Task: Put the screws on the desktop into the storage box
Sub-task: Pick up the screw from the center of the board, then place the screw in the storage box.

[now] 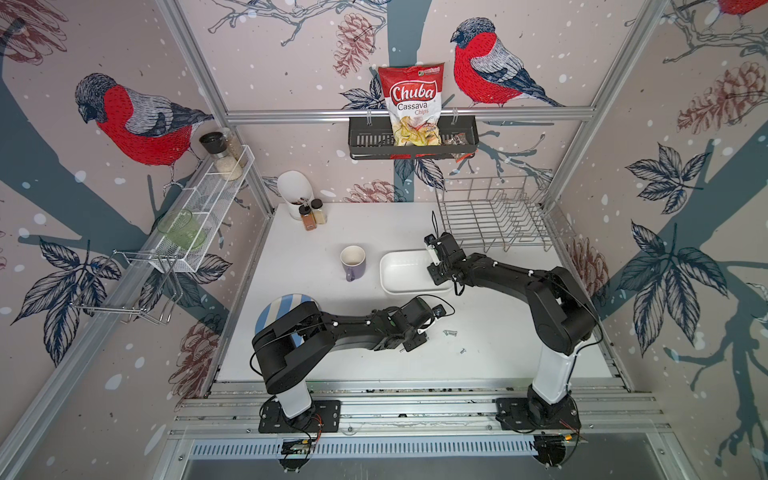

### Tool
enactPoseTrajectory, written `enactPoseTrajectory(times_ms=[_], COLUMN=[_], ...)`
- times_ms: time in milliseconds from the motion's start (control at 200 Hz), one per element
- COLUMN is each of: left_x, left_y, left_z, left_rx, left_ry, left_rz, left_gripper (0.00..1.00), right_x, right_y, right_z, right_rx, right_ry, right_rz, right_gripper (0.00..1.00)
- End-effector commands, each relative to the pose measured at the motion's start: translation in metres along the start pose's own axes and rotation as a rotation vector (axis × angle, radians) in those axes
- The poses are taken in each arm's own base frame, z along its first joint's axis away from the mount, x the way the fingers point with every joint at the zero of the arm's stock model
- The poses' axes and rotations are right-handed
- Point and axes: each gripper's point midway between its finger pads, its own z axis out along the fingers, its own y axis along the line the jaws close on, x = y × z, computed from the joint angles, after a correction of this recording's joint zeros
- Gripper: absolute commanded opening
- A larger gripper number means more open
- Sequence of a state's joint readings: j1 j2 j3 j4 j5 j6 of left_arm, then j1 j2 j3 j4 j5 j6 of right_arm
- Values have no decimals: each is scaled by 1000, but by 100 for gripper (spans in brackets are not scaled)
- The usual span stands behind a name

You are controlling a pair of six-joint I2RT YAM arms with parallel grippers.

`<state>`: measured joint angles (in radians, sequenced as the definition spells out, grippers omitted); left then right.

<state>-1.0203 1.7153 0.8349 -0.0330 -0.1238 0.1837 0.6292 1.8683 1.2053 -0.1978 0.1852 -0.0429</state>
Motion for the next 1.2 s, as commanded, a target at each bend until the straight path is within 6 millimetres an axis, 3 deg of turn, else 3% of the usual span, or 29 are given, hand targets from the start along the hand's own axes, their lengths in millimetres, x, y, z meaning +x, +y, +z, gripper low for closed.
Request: enactPoseTrajectory(times_ms=[0,45,305,445,560,710,845,960,1105,1195], left_x=[22,22,22,13,-2,-22,-36,-46,-56,-62], left_y=[-3,-3,-1,5,12,25,52,85,121,139], left_z=[2,1,-1,-6,-19,-50,-82,-97,-96,-93], left_rx=[7,7,-5,-33,-59,-107,-196,-219,-202,-219], left_ry=[89,91,88,54,-15,-146,-254,-318,-378,-368], left_rz=[3,3,-21,-52,-86,-142,-259,-406,-589,-646], left_gripper=[6,0,0,0,0,0,0,0,0,0], right_x=[-6,-6,-15,-22,-29,-37,-39,-39,-31,-24], right_y=[-1,-1,-5,-6,-6,-5,-8,-10,-7,4], right_z=[-6,-7,-23,-36,-52,-72,-87,-104,-129,-147], right_rx=[-7,-11,-32,-63,-89,-120,-136,-146,-162,-178], right_ry=[-28,-34,-84,-128,-173,-234,-274,-318,-367,-397], right_rz=[28,34,62,86,107,128,151,164,165,131], right_gripper=[20,20,19,18,18,18,18,17,17,19])
